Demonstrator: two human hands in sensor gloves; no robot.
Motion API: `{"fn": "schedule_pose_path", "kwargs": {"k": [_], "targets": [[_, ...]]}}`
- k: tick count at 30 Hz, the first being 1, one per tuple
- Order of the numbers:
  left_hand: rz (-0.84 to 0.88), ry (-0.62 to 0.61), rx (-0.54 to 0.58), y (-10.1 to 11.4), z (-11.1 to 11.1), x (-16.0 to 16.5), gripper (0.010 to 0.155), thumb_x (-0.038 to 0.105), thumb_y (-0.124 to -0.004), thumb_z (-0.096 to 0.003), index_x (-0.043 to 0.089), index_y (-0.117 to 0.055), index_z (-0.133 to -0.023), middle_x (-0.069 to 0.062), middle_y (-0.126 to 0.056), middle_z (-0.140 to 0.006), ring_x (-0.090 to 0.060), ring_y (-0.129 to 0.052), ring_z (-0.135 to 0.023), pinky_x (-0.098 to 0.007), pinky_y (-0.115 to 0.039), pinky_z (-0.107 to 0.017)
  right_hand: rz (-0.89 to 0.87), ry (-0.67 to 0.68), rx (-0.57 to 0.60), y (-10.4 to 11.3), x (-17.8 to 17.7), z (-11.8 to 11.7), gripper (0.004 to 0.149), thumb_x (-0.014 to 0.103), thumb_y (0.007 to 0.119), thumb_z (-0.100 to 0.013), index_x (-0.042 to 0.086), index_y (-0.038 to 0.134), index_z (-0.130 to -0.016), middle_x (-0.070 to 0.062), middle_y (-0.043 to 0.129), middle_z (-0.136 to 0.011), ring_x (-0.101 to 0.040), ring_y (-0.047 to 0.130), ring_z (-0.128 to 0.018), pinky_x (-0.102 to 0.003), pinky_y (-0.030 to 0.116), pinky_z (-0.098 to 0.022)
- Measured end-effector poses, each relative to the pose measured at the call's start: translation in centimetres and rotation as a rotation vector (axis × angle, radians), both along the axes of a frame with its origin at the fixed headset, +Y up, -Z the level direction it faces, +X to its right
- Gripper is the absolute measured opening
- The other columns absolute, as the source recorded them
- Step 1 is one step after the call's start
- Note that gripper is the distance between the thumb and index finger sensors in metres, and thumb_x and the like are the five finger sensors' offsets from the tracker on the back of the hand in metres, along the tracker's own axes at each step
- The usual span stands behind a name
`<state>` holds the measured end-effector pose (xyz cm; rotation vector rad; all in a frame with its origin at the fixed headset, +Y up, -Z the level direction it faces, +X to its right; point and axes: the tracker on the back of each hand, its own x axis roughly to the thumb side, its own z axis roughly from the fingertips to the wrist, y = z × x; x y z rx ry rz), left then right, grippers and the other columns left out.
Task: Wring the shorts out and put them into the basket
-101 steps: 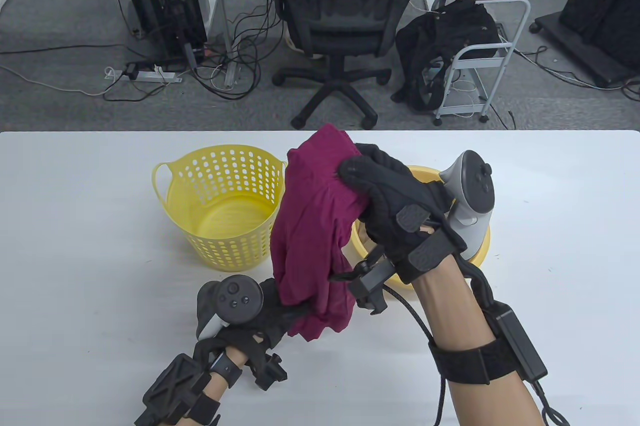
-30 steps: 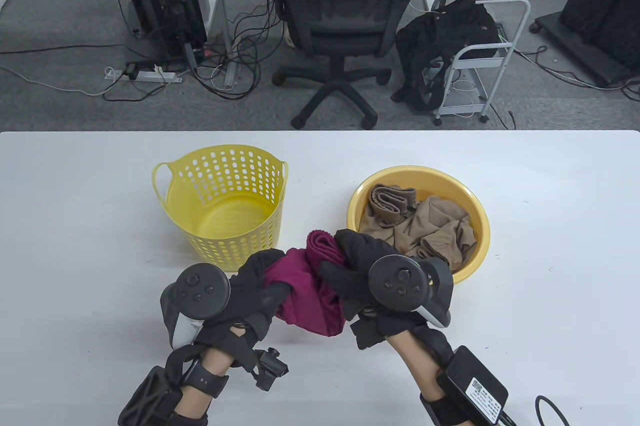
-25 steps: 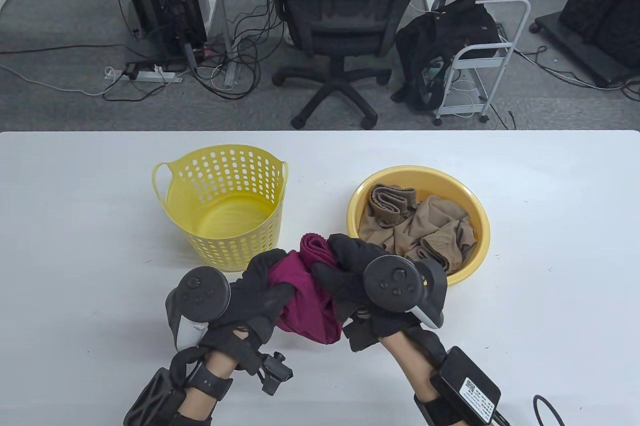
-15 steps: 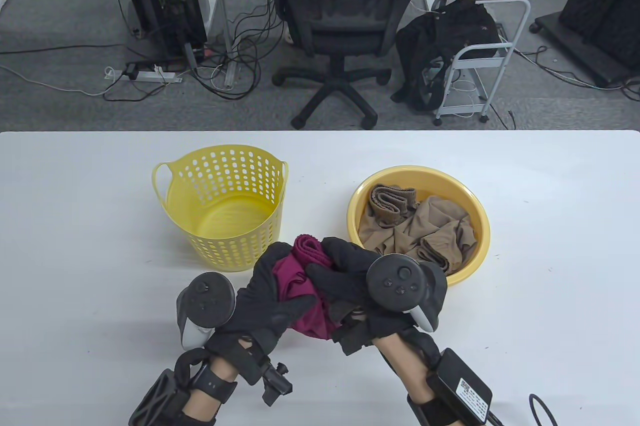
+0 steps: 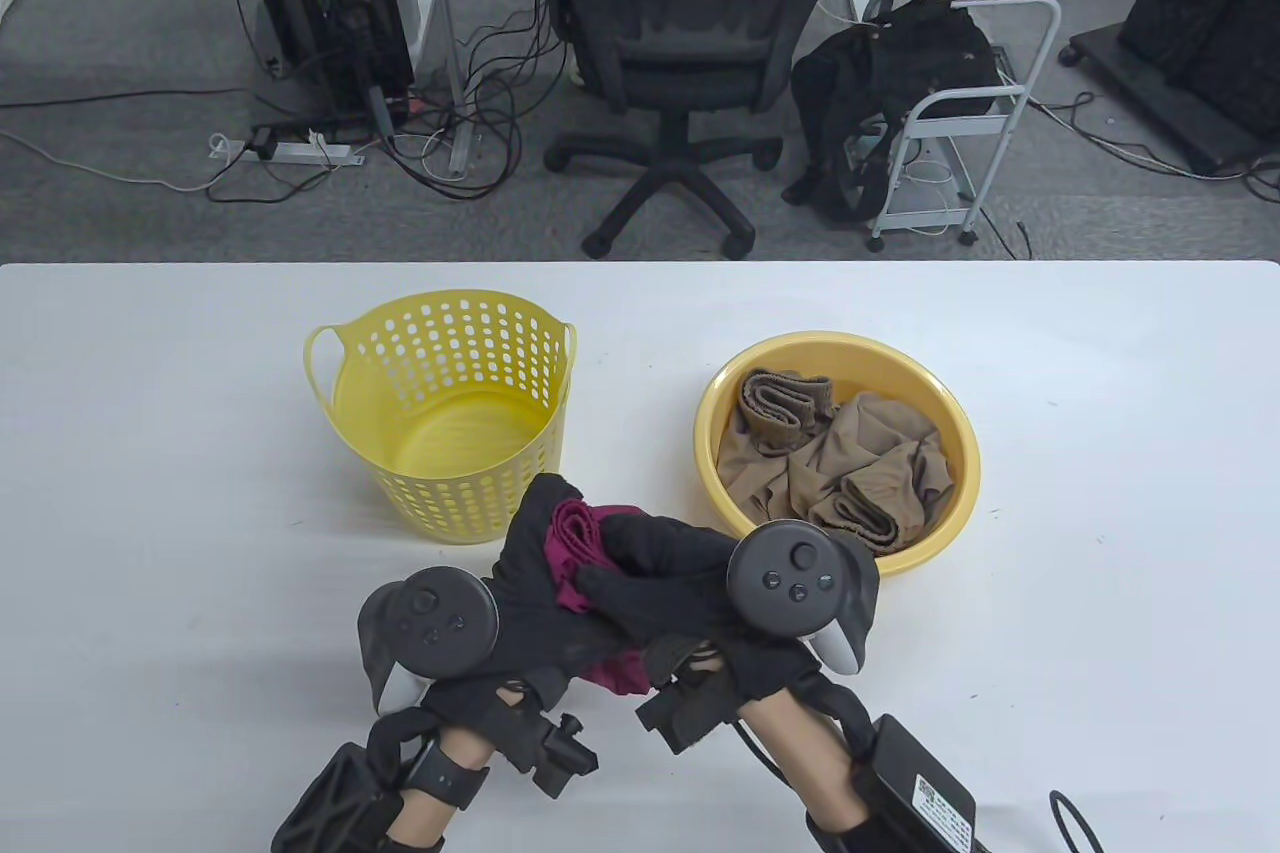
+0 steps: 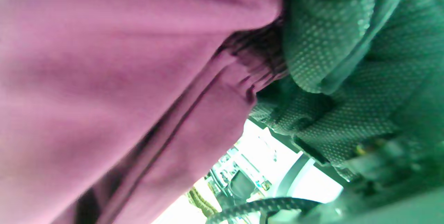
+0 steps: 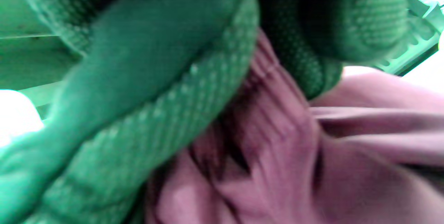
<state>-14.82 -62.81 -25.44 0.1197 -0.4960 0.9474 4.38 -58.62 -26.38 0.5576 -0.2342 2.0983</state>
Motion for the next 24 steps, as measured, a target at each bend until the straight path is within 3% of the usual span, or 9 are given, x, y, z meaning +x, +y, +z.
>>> {"fn": "schedule_pose_path", "kwargs": {"k": [6,16,24], "targets": [[0.013,0.039,0.004,-0.3,-0.1,-0.3,0.124,0.051,-0.107,-0.0350,0.002,-0.022,-0.111,-0.034,-0.041,-0.114,-0.064,-0.067,-0.097,-0.077,-0.062,-0.057,0.020,0.078,0.002,0.0,-0.5,0.2,0.054,0.040,0.091,-0.047,-0.002,0.082,-0.080,-0.026,0.090,-0.072,-0.044,0.098,-0.052,-0.047,0.087,-0.040],[-0.005,0.050,0.060,-0.1,-0.2,-0.8,0.097,0.051,-0.106,-0.0407,0.014,-0.045,-0.106,-0.022,-0.066,-0.107,-0.050,-0.084,-0.091,-0.071,-0.070,-0.058,-0.018,0.130,-0.023,-0.3,-0.3,0.1,0.053,0.043,0.091,-0.048,0.003,0.081,-0.081,-0.023,0.090,-0.075,-0.044,0.095,-0.059,-0.048,0.084,-0.045],[-0.019,0.045,0.061,-0.1,-0.3,-1.1,0.083,0.048,-0.102,-0.0467,0.016,-0.051,-0.104,-0.020,-0.072,-0.104,-0.047,-0.087,-0.089,-0.071,-0.071,-0.057,0.032,0.102,-0.016,0.0,0.7,-0.4,0.051,0.048,0.090,-0.047,0.010,0.087,-0.081,-0.022,0.088,-0.081,-0.044,0.093,-0.062,-0.050,0.083,-0.046]]}}
